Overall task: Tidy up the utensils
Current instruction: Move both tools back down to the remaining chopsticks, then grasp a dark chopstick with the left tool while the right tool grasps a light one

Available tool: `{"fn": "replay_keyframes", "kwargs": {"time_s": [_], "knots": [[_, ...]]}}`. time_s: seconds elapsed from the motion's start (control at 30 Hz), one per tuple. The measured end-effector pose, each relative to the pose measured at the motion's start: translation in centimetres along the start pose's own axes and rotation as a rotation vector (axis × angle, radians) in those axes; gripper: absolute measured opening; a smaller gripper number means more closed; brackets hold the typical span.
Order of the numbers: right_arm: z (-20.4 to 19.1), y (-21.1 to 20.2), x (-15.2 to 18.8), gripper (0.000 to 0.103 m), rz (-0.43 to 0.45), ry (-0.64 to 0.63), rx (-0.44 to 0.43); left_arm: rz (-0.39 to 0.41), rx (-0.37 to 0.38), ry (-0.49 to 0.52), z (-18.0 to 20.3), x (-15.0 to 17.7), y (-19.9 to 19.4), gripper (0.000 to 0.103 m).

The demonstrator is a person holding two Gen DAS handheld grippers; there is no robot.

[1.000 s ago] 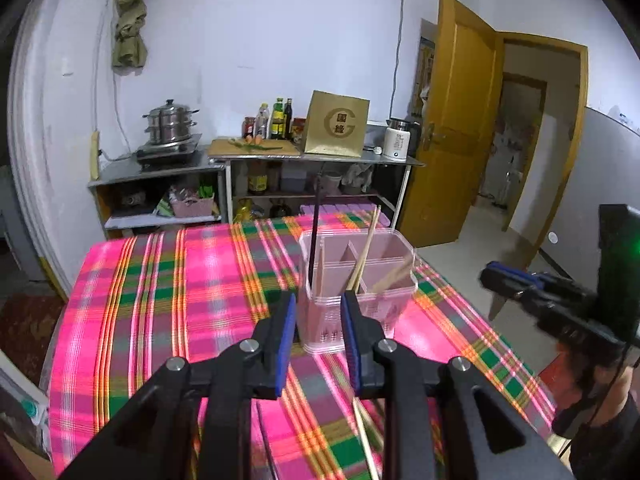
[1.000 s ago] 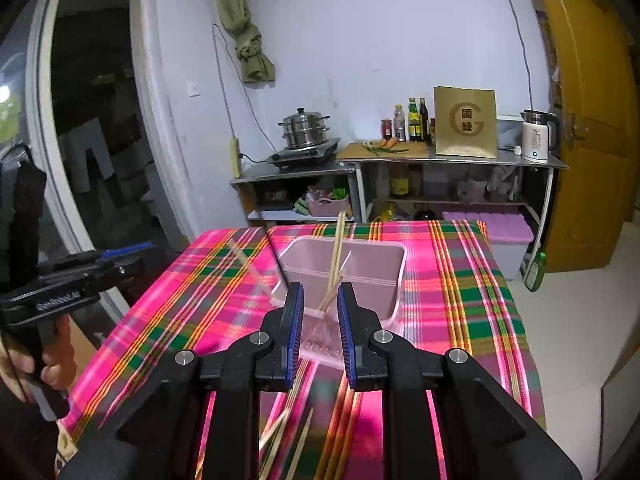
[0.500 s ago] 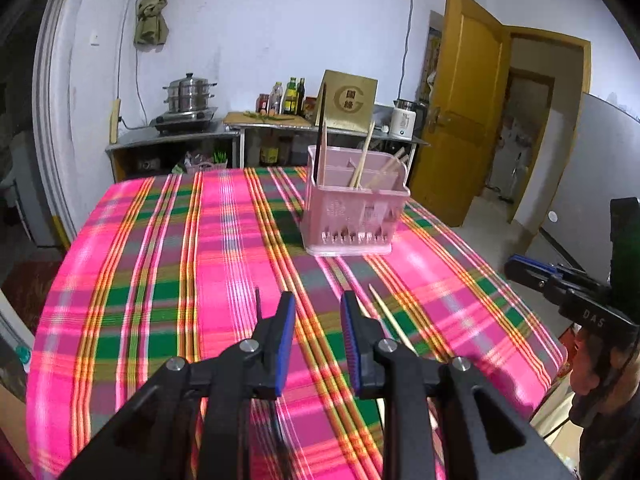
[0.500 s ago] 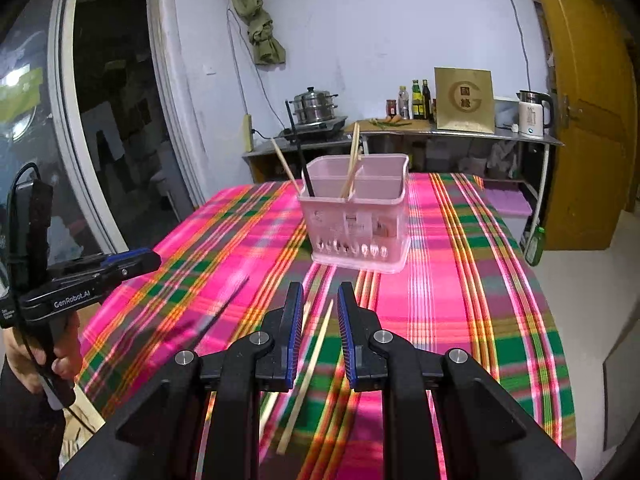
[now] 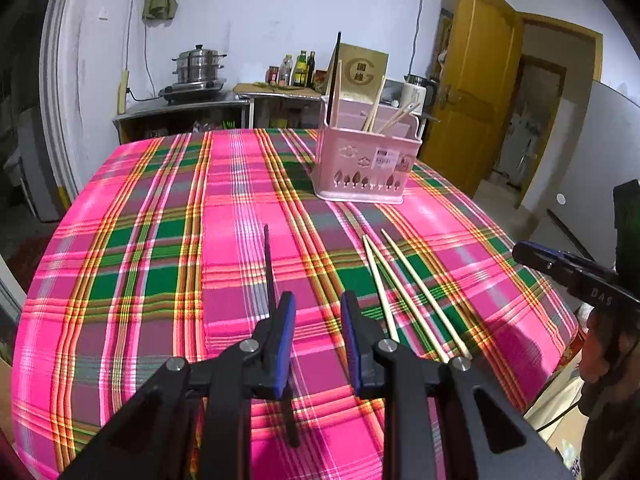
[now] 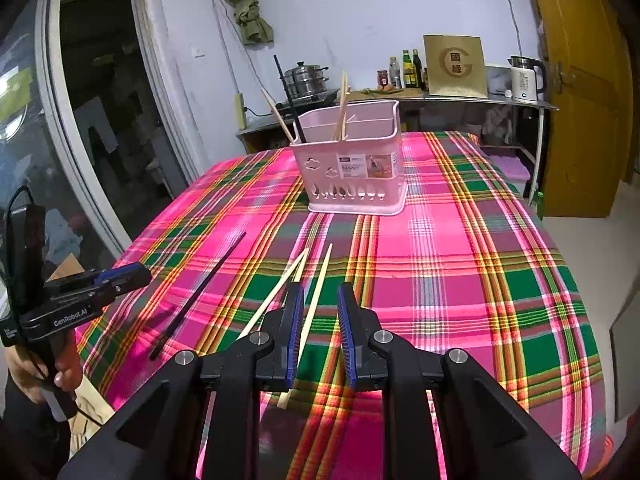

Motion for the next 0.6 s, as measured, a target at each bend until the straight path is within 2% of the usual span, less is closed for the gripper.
{"fn": "replay_keyframes", "kwargs": {"time_s": [0.6], "knots": [[-1.2,3.5,-0.8,0.018,-0.061,-0.016,-0.002,-0.077,-0.038,0.01,-1.5,-1.0,3.5,0.024]]}}
Point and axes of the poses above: each gripper's, at about its wrist camera, not at the fingertips, and y roughly the way its jaws point, z to its right, x to its underside, the point moved 5 cm from there along y, roughly the way its jaws point, and after that the axes turned 12 degrees about -z, right-handed, at the moved point
